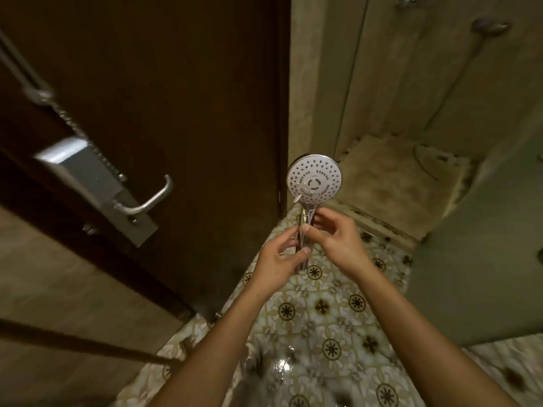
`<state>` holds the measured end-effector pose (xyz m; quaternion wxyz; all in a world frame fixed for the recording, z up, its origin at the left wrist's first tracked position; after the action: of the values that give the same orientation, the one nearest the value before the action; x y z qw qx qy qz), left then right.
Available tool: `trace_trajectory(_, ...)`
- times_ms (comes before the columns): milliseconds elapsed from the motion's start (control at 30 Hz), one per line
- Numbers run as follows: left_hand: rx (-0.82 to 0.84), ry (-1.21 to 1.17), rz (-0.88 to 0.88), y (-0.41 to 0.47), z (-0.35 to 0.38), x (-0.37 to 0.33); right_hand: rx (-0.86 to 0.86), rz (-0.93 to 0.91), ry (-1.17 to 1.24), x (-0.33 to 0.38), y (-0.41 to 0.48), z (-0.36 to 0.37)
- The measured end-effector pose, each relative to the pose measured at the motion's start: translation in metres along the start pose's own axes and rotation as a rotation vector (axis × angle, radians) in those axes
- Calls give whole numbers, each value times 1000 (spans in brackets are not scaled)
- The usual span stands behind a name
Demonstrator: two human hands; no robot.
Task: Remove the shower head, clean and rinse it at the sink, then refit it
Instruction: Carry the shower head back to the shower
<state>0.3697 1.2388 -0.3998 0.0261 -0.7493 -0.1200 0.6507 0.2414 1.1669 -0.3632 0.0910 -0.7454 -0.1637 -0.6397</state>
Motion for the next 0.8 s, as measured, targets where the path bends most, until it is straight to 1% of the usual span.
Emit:
trace_trajectory(300, 195, 10, -36, 111, 12, -17, -188, 64, -38, -21, 81, -36)
trace_trajectory(600, 280, 39, 34, 237, -6, -61, -274, 66, 10, -9, 197, -54)
trace_trajectory(800, 325, 20, 90, 295, 2, -78, -316, 70, 26, -9, 245, -75)
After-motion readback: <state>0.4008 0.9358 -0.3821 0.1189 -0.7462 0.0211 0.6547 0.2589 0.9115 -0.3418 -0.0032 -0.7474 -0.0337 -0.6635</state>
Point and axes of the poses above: each hand's wrist, its own y-axis towards the middle knuckle, its own z-axis out of the palm, x = y × z, the point moved 7 cm from there along y, towards the middle knuckle, and after that the axes turned 3 degrees about y, right-handed, at the moved point
